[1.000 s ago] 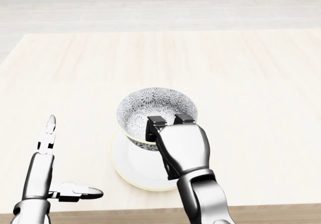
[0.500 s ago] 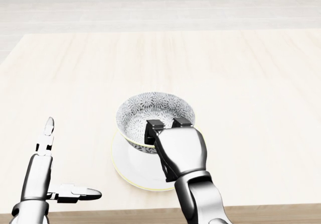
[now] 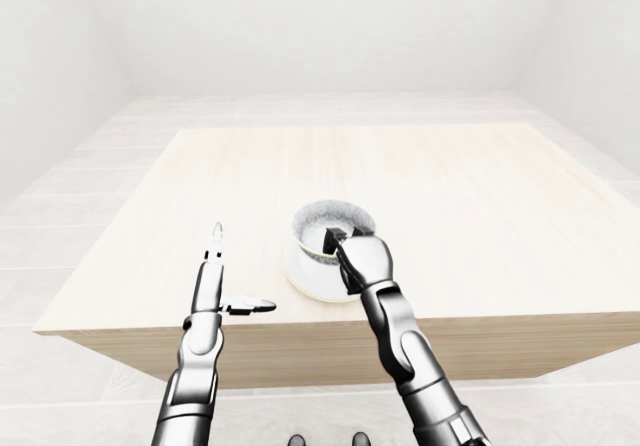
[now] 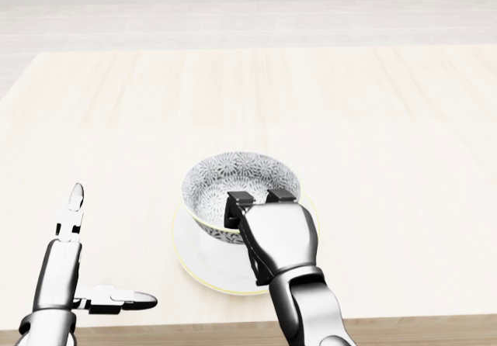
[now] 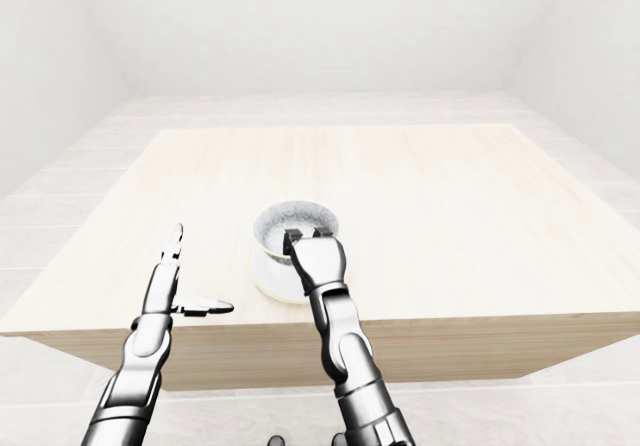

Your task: Put the bowl on the plate.

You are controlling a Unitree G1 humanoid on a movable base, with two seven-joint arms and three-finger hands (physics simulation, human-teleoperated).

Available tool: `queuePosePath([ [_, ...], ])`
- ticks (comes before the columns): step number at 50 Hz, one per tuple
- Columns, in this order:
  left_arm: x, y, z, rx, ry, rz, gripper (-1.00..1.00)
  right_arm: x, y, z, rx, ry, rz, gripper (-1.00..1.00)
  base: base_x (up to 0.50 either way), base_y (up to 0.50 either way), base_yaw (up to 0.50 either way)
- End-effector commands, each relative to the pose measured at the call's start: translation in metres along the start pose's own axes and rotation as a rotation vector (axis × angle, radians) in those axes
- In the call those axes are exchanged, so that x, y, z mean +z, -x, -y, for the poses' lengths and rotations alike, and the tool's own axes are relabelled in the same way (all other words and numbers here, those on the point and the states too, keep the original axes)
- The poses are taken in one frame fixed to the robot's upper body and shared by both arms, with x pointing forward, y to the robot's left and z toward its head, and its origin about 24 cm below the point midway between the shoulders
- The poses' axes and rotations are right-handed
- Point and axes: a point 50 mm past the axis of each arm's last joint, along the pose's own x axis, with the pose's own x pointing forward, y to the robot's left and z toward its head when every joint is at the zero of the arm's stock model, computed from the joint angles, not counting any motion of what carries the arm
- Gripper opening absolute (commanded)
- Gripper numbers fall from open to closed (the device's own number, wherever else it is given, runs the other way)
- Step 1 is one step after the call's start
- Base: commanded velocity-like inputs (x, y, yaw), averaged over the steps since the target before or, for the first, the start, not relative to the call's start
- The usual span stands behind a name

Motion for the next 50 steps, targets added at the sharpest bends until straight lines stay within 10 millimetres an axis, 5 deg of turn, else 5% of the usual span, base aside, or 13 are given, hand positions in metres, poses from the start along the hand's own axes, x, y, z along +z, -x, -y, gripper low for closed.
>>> queuePosePath([
  [1,0.000,-0.002,0.000,0.000,0.000,-0.001,1.00,-0.001,-0.002,0.000,-0.032,-0.012,-0.004,-0.80,0.00,0.00,0.00],
  [50,0.006,-0.002,0.001,-0.002,0.009,0.021,1.00,-0.002,0.008,-0.007,-0.018,-0.005,-0.006,-0.82,0.00,0.00,0.00],
])
